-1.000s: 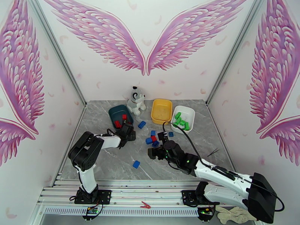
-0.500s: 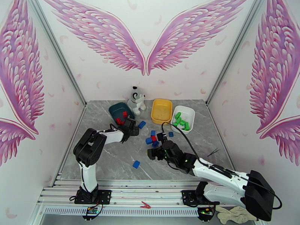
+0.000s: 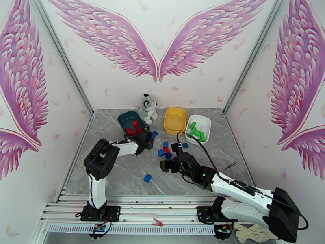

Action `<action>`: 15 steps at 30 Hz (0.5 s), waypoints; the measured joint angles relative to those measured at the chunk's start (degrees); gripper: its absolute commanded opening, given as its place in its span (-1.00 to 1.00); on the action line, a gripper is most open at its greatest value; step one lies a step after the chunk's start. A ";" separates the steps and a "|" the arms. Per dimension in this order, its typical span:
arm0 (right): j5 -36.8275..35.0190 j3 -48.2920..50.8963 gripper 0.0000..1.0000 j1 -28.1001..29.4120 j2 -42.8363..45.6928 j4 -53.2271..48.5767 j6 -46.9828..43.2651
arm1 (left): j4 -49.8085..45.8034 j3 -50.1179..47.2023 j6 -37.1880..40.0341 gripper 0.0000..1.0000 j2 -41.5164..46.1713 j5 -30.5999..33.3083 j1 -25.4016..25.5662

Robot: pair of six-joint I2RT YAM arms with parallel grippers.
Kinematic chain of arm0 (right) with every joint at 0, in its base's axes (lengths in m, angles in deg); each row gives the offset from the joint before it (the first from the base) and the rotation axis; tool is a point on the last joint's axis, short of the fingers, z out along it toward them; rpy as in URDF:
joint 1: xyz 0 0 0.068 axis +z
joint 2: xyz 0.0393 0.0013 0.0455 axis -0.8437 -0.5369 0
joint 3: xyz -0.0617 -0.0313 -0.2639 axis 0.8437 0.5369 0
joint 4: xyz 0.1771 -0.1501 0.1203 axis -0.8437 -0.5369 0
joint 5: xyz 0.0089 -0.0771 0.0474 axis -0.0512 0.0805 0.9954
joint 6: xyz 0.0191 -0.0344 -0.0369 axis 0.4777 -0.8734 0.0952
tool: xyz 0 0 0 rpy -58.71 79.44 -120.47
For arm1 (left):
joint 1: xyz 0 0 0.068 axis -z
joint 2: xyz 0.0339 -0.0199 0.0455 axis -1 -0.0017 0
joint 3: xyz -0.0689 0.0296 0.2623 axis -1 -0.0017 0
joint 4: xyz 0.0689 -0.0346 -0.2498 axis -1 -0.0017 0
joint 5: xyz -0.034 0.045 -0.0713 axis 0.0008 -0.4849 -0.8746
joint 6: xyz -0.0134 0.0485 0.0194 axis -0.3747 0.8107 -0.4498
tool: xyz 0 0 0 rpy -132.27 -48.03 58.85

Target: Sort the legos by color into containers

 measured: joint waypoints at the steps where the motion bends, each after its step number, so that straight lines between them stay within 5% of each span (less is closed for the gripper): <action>1: 0.00 0.00 0.89 0.00 -0.11 0.00 0.00 | -0.13 0.00 0.02 0.15 0.00 0.00 0.24; 8: 0.00 0.00 0.89 0.00 -0.26 0.02 0.00 | -1.77 0.15 -0.13 0.09 -0.15 0.70 0.42; 15: 0.00 0.00 0.89 0.00 -0.26 0.00 0.00 | -2.23 1.05 -1.49 -0.27 -0.83 1.36 -0.13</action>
